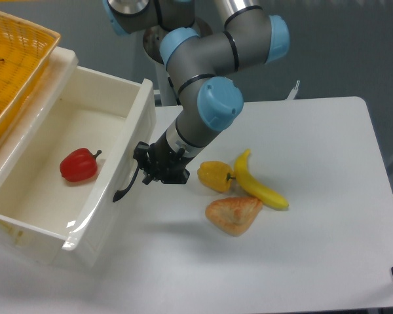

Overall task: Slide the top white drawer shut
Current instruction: 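Push the drawer front with the gripper, sliding the drawer into the cabinet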

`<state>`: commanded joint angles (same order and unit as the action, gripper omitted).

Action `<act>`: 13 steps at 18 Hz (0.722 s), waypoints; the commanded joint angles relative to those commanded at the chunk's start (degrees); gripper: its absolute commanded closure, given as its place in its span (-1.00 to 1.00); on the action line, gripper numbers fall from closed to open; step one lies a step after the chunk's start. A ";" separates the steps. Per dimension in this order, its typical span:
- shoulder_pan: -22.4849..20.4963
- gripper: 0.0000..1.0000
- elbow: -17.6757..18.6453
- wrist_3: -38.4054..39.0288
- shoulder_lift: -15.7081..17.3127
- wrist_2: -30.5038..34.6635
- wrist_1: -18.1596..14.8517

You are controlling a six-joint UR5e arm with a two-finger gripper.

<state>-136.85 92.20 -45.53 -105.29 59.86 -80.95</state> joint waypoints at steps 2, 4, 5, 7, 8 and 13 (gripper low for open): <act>0.44 1.00 0.00 0.00 0.00 -0.09 0.00; 0.62 1.00 0.00 0.00 0.35 -0.18 -0.09; 0.70 1.00 0.00 0.00 0.35 -0.18 -0.09; 1.14 1.00 0.09 0.00 0.70 -0.18 -0.18; 1.14 1.00 0.09 0.00 0.79 -0.18 -0.61; 1.23 1.00 0.09 0.00 0.88 -0.26 -0.97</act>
<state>-135.62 92.29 -45.53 -104.41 59.59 -81.91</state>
